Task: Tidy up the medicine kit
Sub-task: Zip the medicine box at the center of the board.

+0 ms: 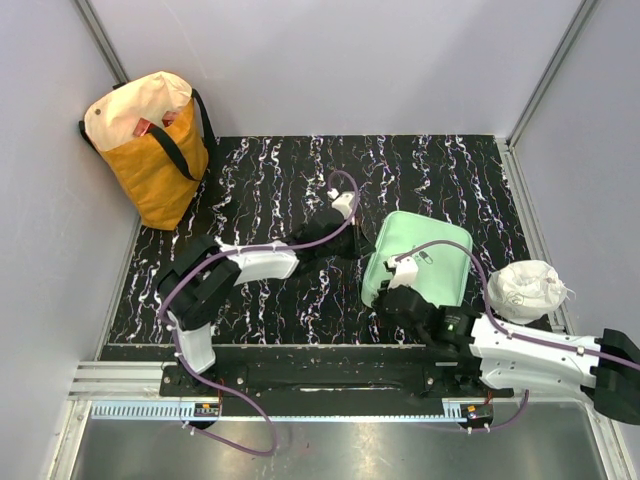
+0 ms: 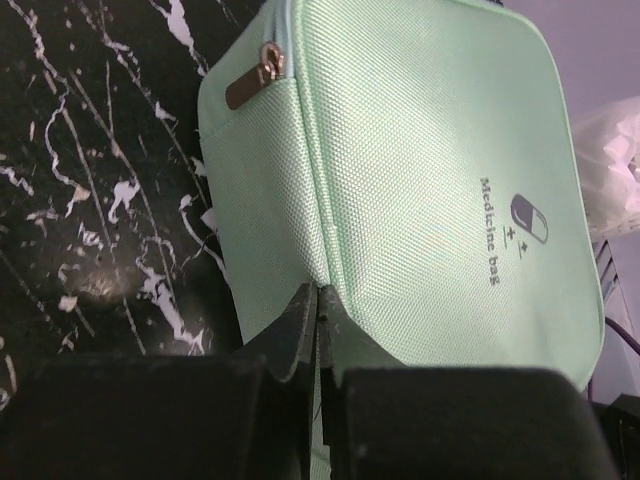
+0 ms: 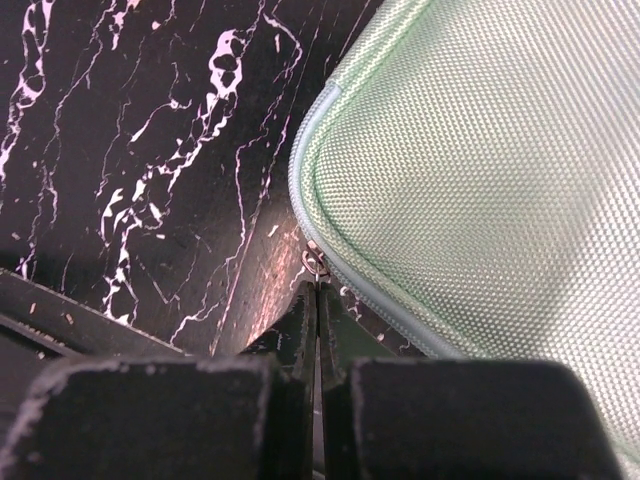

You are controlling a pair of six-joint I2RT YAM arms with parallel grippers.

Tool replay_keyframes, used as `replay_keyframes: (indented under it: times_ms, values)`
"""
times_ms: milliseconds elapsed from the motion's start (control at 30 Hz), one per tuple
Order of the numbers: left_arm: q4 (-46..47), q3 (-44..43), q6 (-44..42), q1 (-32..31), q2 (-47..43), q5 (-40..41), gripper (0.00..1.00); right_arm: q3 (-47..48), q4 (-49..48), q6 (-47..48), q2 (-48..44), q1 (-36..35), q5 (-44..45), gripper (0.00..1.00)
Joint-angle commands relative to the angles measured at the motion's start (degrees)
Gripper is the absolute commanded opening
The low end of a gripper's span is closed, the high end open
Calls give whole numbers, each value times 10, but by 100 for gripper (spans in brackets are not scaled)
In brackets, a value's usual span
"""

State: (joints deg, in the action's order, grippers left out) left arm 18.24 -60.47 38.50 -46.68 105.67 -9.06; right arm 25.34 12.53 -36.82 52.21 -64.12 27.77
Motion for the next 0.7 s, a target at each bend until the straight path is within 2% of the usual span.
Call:
replay_keyframes:
  times_ms: [0,100,167,200,233,267,300,333,367,400,433,467,600,667]
  values:
    - [-25,68,-22,29,-46,13,0,-6,9,-31,-50,-1,16,0]
    - [-3,108,-17,61,-87,-4,0,-32,2,-50,-82,-1,5,0]
    - [-43,92,-45,65,-106,4,7,-52,-9,-60,-104,-1,-2,0]
    - [-72,71,-63,64,-112,13,8,-62,-17,-62,-114,-2,-2,0]
    - [-100,54,-74,64,-116,24,17,-69,-22,-63,-124,-1,-2,0]
    - [-110,37,-83,64,-122,27,22,-75,-28,-59,-131,-1,-3,0]
    - [-127,22,-92,65,-125,37,10,-79,-37,-54,-138,-1,-5,0]
    - [-140,6,-101,66,-129,50,11,-84,-39,-55,-143,-2,-3,0]
    - [-145,-5,-106,69,-129,57,21,-86,-43,-50,-145,-1,-3,0]
    - [-143,-29,-106,76,-128,39,42,-87,-46,-45,-146,-1,-3,0]
    - [-143,-59,-106,86,-117,13,58,-90,-53,-41,-145,-2,-5,0]
    - [-155,-104,-114,93,-102,-14,62,-90,-56,-36,-144,-1,-6,0]
    - [-302,-357,-177,95,28,-68,66,-90,-67,-12,-141,-2,-4,0]
    - [-341,-454,-177,95,93,-100,66,-86,-65,-5,-140,-1,5,0]
